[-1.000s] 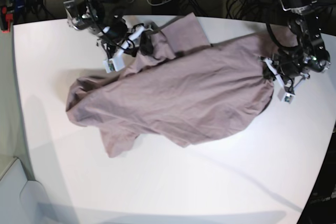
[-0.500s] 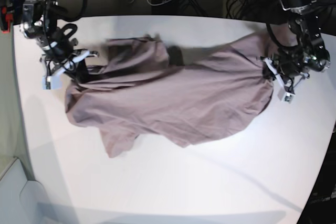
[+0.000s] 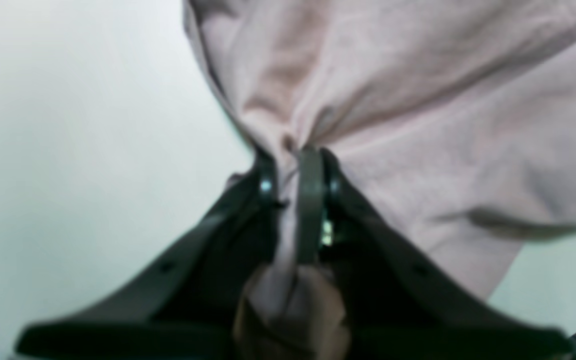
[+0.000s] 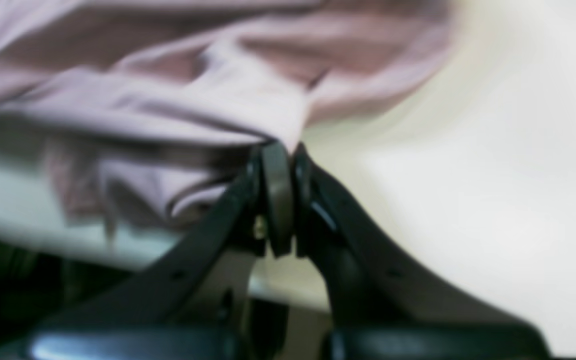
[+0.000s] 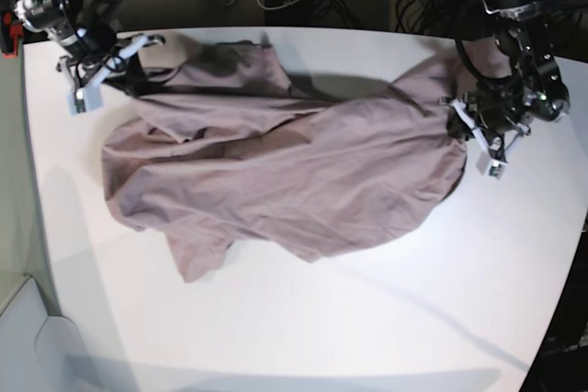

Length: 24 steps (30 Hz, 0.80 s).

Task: Layout the t-shirt on the table in an organized manner, then fold the t-shirt properly
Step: 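Pull the grasped edges apart and release the t-shirt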

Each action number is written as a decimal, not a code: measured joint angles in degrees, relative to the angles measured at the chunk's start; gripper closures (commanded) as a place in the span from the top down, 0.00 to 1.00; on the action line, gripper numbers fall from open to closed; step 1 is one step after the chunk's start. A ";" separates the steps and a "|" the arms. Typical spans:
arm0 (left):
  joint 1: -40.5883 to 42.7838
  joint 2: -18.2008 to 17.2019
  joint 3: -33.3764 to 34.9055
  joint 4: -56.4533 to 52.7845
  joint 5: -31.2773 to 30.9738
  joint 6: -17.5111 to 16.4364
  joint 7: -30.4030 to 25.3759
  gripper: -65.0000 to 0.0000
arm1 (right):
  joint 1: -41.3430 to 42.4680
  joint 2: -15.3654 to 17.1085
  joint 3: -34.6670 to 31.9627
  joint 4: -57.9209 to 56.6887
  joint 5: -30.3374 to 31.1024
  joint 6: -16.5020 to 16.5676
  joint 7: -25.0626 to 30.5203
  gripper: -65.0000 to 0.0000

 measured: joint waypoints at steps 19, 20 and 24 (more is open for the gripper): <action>-1.77 2.86 0.13 6.62 3.89 0.09 4.94 0.07 | -5.92 5.05 -1.09 -0.09 -0.26 6.82 -3.76 0.00; -1.77 3.19 0.13 7.63 3.91 0.07 4.92 0.07 | -5.95 5.31 -1.03 -0.09 -0.31 6.82 -3.74 0.00; -1.73 3.74 0.22 10.08 3.67 0.09 5.29 0.13 | -5.81 5.33 -0.76 -0.09 -0.28 6.80 -3.61 0.00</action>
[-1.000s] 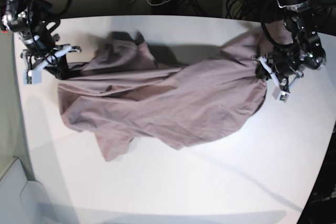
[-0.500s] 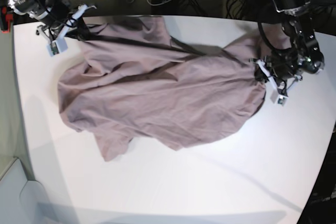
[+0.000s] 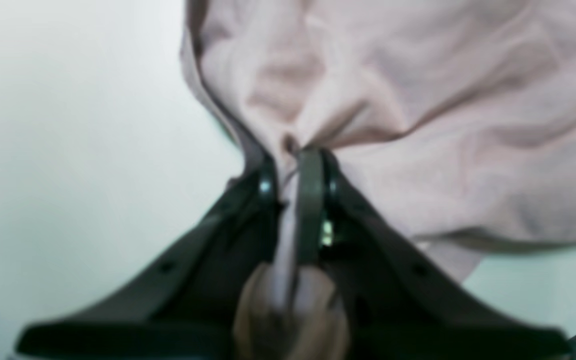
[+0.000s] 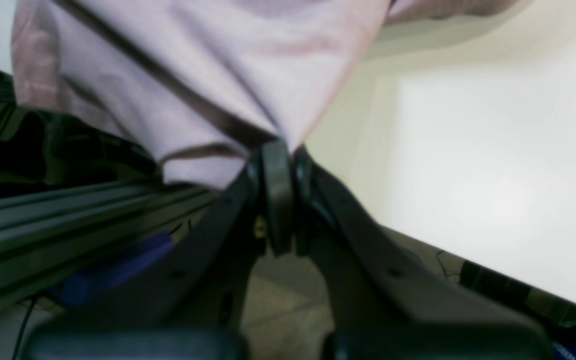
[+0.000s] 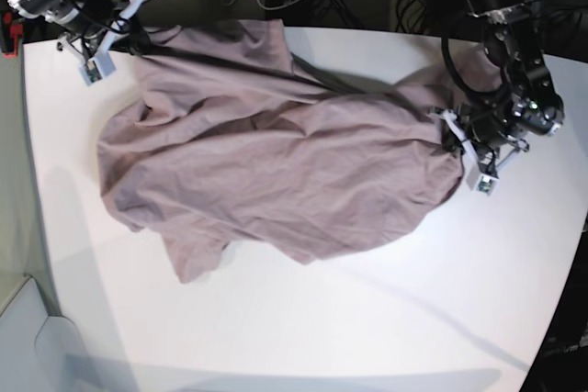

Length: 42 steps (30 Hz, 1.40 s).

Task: Layout the t-shirt on the table in an organized manner, then fold the t-shirt properly
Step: 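Pull the grasped edges apart and release the t-shirt, then move the left gripper onto the bunched fabric and grasp it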

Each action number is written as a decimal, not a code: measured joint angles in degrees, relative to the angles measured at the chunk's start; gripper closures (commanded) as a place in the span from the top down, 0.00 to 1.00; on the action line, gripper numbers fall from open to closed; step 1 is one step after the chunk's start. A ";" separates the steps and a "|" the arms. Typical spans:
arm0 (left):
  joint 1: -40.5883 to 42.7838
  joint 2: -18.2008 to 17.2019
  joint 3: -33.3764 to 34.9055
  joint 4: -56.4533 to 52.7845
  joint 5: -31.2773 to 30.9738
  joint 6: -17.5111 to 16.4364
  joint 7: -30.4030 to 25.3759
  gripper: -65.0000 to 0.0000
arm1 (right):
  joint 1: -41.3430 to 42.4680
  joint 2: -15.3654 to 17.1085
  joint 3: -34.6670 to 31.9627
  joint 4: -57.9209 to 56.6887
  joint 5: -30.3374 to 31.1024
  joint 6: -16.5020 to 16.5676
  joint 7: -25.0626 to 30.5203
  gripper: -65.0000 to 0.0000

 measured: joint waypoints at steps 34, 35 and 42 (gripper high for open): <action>-13.84 0.66 -12.46 -6.16 1.73 0.42 -0.61 0.60 | 20.96 -4.72 6.14 -2.67 -0.90 0.00 -10.69 0.48; -15.21 0.48 -11.15 -6.86 1.22 0.44 -1.66 0.60 | 21.51 -5.51 5.16 -3.37 -0.68 0.00 -10.86 0.48; -21.29 -0.74 1.51 -16.28 1.77 0.15 -5.73 0.60 | 22.40 -6.69 -1.42 -8.83 -0.85 0.00 -10.91 0.48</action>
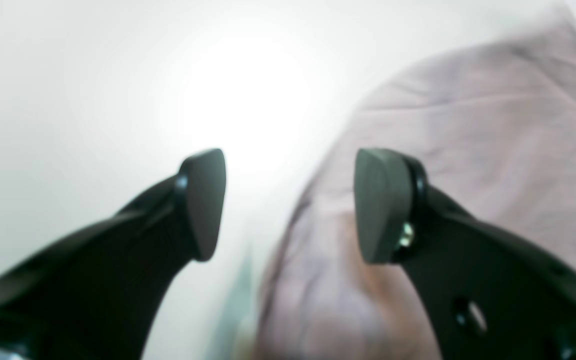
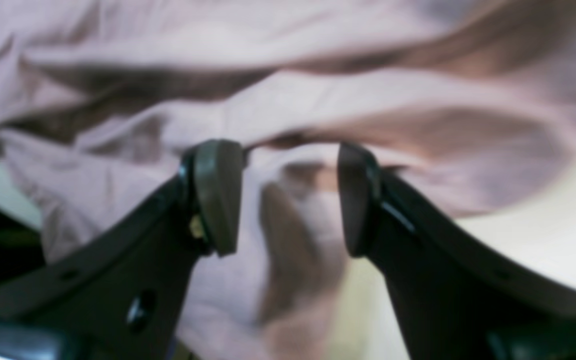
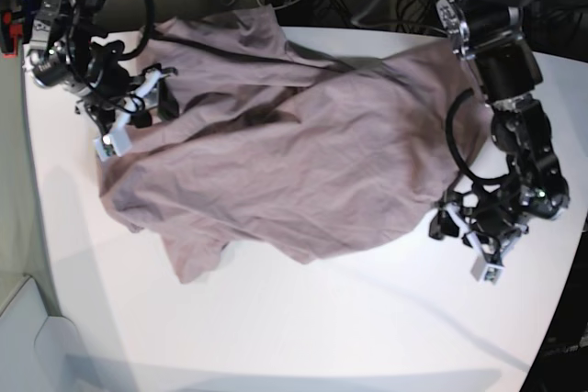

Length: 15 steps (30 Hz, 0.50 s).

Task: Layout the t-shirt on the table in an organized manner, then fold the t-shirt properly
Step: 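Move the left gripper onto the bunched fabric and grasp it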

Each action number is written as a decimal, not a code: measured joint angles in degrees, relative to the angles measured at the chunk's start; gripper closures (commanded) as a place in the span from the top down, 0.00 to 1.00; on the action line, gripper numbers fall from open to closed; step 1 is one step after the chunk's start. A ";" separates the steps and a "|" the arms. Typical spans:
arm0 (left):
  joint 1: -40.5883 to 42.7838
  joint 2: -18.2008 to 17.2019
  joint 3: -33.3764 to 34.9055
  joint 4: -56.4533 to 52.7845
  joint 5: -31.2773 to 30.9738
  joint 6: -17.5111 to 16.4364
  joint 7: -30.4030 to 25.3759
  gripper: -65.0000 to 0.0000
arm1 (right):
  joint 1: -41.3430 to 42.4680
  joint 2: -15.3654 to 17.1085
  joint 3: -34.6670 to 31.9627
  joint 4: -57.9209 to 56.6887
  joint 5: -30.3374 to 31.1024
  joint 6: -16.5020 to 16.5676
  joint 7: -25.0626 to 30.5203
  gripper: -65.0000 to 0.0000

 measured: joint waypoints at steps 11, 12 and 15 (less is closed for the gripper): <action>-9.11 3.43 3.67 -21.59 9.18 0.02 -11.89 0.60 | 0.66 0.33 -0.52 -3.98 -0.15 0.00 0.02 0.48; -9.90 3.56 3.67 -23.37 9.35 0.33 -13.18 0.60 | 0.66 0.33 -0.52 -3.96 -0.17 0.00 0.09 0.48; -12.13 4.22 3.69 -28.35 9.11 0.44 -16.09 0.60 | 0.63 0.26 -0.52 -3.93 -0.17 0.00 0.04 0.48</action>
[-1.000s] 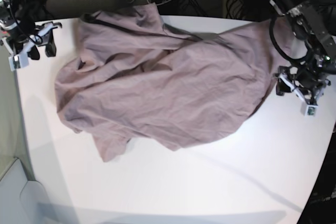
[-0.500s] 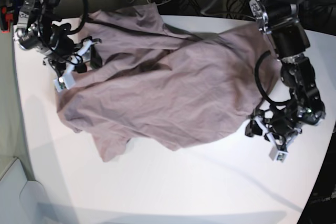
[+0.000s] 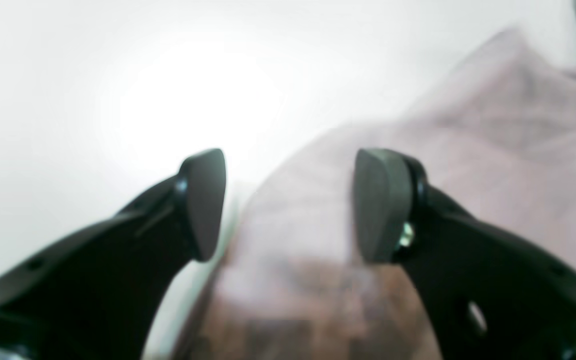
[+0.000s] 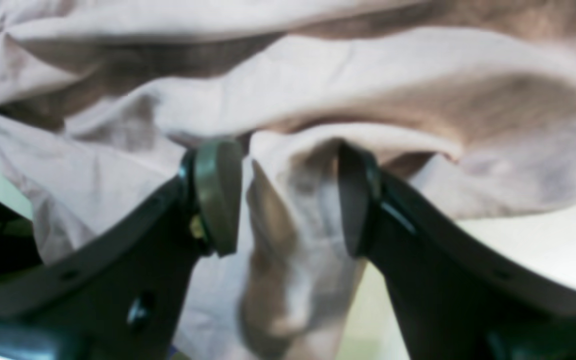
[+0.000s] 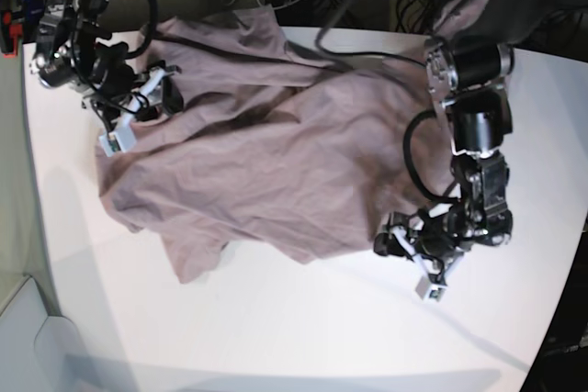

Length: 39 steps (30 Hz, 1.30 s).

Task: Layout the t-shirt on the table in an organized manner, then fold the t-shirt properly
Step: 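Move the left gripper onto the bunched fabric and grasp it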

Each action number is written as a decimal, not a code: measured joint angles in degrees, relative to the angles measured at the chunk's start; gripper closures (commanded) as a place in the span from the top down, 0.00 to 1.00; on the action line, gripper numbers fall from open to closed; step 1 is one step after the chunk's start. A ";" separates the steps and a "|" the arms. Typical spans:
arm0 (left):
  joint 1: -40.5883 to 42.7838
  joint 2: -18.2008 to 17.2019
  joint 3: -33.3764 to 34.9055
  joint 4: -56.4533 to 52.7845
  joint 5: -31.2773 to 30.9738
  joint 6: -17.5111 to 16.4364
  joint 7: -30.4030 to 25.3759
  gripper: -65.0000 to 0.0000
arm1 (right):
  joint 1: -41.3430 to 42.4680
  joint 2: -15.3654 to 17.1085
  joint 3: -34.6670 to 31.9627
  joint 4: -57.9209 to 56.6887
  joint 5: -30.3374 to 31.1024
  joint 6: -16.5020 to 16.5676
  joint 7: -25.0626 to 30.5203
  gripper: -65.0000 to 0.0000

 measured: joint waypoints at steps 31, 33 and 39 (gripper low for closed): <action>4.44 -0.79 3.72 5.97 -0.37 -0.20 3.30 0.01 | -0.15 -0.13 -0.04 0.02 -0.02 0.00 0.02 0.48; 6.43 0.11 1.70 13.81 -0.24 -0.04 5.68 0.01 | -0.13 -0.02 -0.07 0.04 -0.02 0.00 0.00 0.48; 10.86 6.60 2.14 33.53 -0.57 -0.33 11.65 0.01 | 0.13 -0.26 -0.11 0.04 0.15 0.00 0.17 0.48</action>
